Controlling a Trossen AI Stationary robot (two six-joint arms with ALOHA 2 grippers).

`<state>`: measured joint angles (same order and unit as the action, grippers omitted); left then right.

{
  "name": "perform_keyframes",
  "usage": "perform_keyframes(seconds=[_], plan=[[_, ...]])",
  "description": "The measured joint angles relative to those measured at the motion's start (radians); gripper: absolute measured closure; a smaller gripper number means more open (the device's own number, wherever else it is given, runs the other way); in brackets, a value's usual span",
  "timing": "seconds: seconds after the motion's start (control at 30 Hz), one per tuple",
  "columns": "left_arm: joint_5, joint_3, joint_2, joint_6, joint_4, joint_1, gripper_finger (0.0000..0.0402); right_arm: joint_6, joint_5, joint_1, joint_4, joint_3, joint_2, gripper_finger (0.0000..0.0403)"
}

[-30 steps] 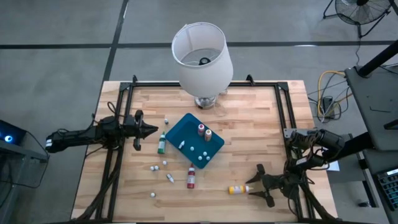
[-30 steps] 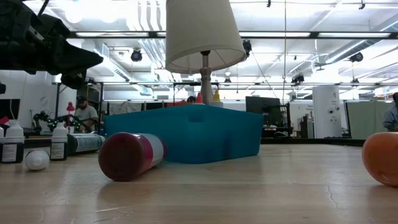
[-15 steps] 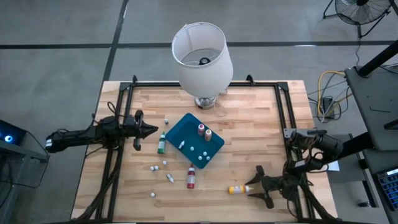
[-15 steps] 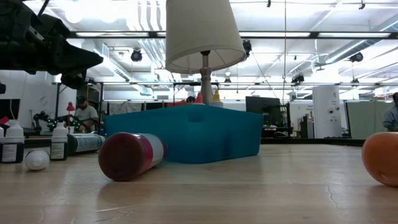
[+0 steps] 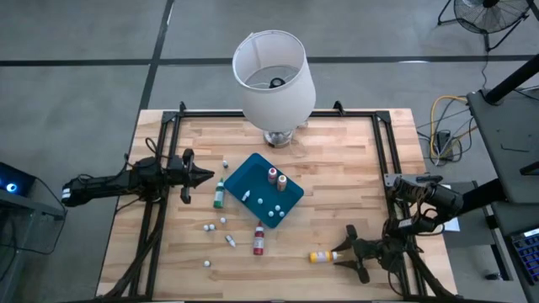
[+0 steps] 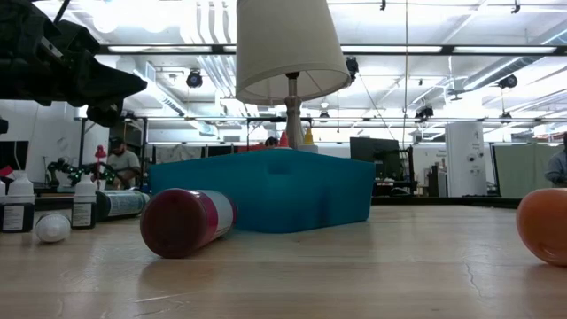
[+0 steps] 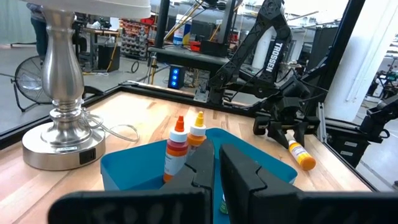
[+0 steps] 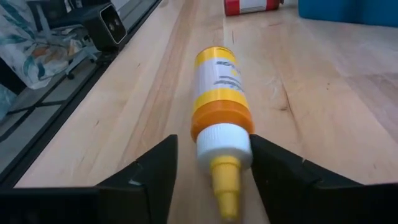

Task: Pick & Place food coloring
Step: Put the large yellow food coloring bottle into the blue container

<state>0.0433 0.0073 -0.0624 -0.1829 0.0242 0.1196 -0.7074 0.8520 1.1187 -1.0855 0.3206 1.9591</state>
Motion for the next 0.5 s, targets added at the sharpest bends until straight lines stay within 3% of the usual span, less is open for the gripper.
perform_keyframes(seconds=[0.23,0.5], plan=[[0.000,0.000,0.000,0.000,0.000,0.000,0.0402,-0.011,0.000,0.000,0.000,0.000,0.000,0.0295],[0.000,0.000,0.000,0.000,0.000,0.000,0.0402,-0.005,-0.011,0.000,0.001,-0.001,-0.021,0.0299]])
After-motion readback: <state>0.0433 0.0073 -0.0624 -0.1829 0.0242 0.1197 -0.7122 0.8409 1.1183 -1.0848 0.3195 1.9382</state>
